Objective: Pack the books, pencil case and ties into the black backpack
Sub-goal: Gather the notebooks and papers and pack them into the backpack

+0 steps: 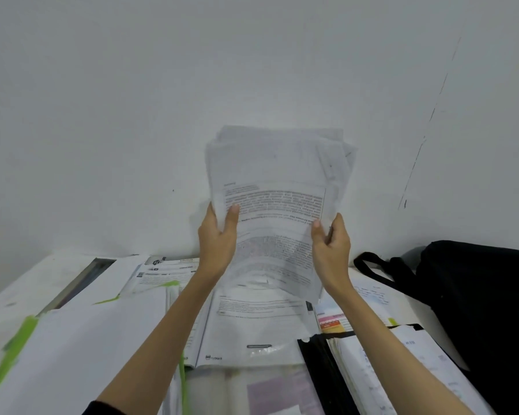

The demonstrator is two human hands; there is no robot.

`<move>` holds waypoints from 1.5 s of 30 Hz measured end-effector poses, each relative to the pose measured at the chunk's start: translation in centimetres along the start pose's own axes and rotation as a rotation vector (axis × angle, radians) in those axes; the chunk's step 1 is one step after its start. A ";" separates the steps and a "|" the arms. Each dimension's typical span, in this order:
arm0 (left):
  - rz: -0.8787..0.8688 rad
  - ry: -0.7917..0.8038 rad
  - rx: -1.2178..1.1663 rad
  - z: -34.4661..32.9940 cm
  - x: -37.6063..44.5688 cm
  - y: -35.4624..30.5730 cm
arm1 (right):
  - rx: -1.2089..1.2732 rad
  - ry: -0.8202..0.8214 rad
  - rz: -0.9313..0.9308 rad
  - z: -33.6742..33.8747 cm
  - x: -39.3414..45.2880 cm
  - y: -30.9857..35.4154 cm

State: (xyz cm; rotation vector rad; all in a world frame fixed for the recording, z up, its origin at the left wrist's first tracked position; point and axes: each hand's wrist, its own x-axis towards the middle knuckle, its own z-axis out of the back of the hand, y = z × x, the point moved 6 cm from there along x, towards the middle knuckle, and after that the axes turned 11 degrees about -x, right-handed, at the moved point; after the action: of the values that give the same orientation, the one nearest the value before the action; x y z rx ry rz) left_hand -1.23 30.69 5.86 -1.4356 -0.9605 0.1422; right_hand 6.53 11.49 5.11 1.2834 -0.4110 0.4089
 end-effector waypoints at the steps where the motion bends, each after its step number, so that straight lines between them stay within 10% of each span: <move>1: -0.016 0.006 0.050 -0.4 0.0 -0.2 | -0.007 -0.003 0.016 -0.2 -0.1 0.2; 6: 0.020 0.181 0.374 -0.3 -0.5 2.6 | -0.064 0.076 -0.003 -0.9 -1.2 -2.1; 20: 0.316 -0.076 -0.334 1.8 -1.8 7.4 | -0.093 0.185 -0.075 -2.1 -3.4 -5.6; 28: 0.419 0.187 -0.165 2.1 -2.3 8.5 | -0.152 0.153 -0.090 -1.7 -4.3 -7.2; 45: 0.476 0.220 -0.164 2.3 -1.8 8.7 | -0.274 0.111 -0.209 0.8 -2.4 -8.6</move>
State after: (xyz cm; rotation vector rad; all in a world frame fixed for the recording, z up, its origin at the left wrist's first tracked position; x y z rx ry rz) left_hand 0.13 33.06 -2.85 -1.7737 -0.4465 0.2534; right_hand 8.79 8.50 -3.06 1.0200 -0.2272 0.2362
